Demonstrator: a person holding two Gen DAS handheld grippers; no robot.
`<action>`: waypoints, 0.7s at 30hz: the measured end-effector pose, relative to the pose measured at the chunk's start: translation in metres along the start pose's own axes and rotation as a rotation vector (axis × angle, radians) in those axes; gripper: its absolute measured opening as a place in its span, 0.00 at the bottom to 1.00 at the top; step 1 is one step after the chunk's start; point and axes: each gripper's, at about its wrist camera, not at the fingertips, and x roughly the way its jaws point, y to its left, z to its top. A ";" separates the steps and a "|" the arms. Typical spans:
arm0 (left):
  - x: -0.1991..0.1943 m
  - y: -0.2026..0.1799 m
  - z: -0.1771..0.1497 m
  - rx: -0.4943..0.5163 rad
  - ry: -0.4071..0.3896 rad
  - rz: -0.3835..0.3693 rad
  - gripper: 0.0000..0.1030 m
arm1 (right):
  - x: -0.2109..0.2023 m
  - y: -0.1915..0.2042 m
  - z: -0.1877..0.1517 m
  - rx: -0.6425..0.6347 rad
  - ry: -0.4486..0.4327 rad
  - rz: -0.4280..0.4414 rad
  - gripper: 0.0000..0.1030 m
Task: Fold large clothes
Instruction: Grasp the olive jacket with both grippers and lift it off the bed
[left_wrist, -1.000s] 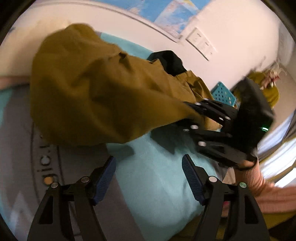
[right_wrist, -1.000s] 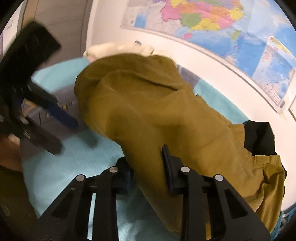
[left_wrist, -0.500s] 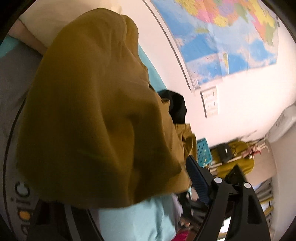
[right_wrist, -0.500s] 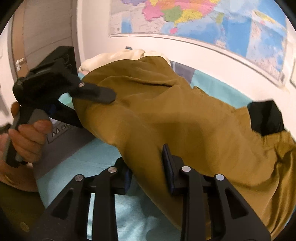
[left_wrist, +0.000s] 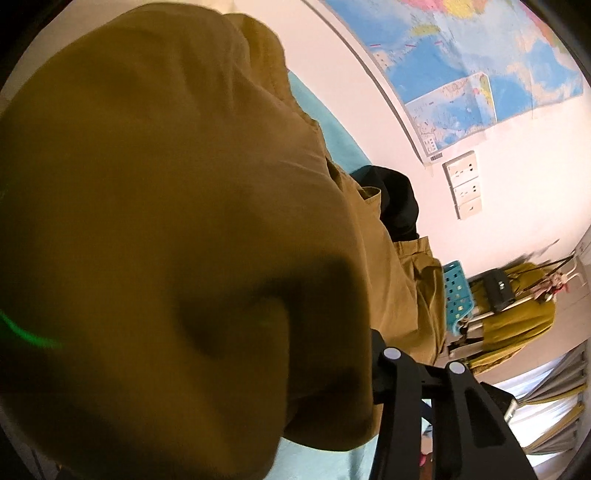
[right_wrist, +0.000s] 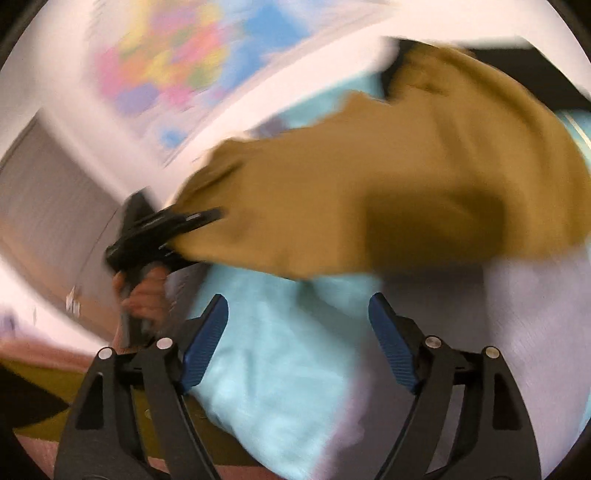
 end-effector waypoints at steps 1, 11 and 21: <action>0.001 -0.003 0.001 0.010 -0.004 0.010 0.43 | -0.004 -0.011 -0.003 0.057 -0.010 -0.004 0.76; 0.002 -0.012 0.002 0.071 -0.004 0.053 0.43 | 0.008 -0.043 0.028 0.273 -0.183 -0.091 0.77; 0.008 -0.002 0.002 0.115 0.007 0.082 0.49 | 0.030 -0.050 0.052 0.359 -0.364 -0.167 0.79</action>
